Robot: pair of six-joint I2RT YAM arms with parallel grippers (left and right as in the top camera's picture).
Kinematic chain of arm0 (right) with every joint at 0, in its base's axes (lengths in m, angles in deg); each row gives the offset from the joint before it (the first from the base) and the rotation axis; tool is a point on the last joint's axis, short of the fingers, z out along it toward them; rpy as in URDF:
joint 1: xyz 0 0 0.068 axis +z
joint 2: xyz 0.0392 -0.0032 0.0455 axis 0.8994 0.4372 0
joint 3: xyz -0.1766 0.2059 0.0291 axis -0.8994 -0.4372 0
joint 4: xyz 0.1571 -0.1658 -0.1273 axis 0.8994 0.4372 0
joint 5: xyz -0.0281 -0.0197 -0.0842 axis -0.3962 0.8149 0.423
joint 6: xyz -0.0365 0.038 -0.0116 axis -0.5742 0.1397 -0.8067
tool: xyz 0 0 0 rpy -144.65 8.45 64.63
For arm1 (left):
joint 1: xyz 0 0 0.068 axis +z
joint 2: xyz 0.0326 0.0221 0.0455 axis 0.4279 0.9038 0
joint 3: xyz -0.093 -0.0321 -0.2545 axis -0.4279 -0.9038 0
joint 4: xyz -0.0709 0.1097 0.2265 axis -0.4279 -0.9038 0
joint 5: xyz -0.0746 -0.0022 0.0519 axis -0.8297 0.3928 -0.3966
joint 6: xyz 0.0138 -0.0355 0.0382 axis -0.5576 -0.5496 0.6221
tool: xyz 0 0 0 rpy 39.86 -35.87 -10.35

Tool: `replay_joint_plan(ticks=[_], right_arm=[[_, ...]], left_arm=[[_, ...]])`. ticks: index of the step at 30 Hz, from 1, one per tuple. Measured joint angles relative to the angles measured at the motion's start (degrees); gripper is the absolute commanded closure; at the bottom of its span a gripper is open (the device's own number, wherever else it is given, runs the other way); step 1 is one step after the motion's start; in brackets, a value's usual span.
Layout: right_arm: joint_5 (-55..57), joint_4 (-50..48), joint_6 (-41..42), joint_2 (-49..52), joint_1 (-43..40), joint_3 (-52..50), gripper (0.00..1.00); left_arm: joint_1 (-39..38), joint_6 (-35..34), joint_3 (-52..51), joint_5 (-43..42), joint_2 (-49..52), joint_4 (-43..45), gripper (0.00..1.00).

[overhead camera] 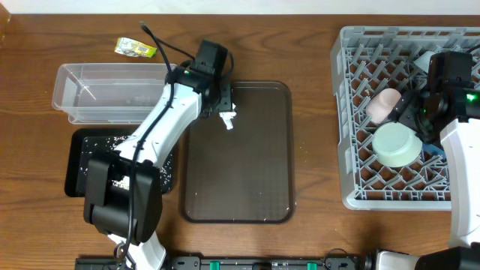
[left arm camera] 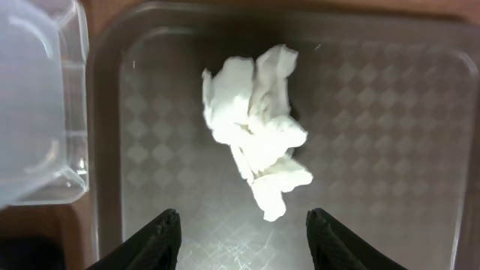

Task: Sort waste into correct bins and load items into the dishwasher rack
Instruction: 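Grasp the white tissue with the left gripper and lift it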

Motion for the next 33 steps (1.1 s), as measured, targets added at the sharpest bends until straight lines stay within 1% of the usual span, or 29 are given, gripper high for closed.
replay_joint_plan(ticks=[3,7,14,19,22,25,27,29,31,33], right_arm=[[0.0,0.0,0.0,0.0,0.0,0.0,0.01],[0.0,0.0,0.0,0.0,0.0,0.0,0.01],[0.0,0.0,0.0,0.0,0.0,0.0,0.01],[0.0,0.0,0.0,0.0,0.0,0.0,0.01],[0.0,0.0,0.0,0.0,0.0,0.0,0.01],[0.0,0.0,0.0,0.0,0.0,0.0,0.01],[0.0,0.0,0.0,0.0,0.0,0.0,0.01],[0.0,0.0,0.0,0.0,0.0,0.0,0.01],[0.0,0.0,0.0,0.0,0.0,0.0,0.01],[0.0,0.0,0.0,0.0,0.0,0.0,0.01]], left_arm=[[0.0,-1.7,-2.0,0.0,0.2,1.7,0.40],[-0.5,-2.8,-3.0,0.0,2.1,3.3,0.39],[-3.8,-3.5,-3.0,0.0,9.0,5.8,0.39],[-5.6,-3.6,-3.1,0.7,10.3,7.9,0.40],[-5.8,-3.9,-3.1,0.7,10.3,8.2,0.50],[-5.8,-4.0,-3.1,0.9,10.3,8.3,0.67],[-5.8,-3.9,-3.1,1.3,10.3,8.5,0.75],[-5.8,-3.8,-3.1,1.7,10.3,8.5,0.85],[-5.8,-3.7,-3.1,2.1,10.3,7.9,0.93],[-5.8,-3.6,-3.1,2.3,10.1,6.5,0.94]])
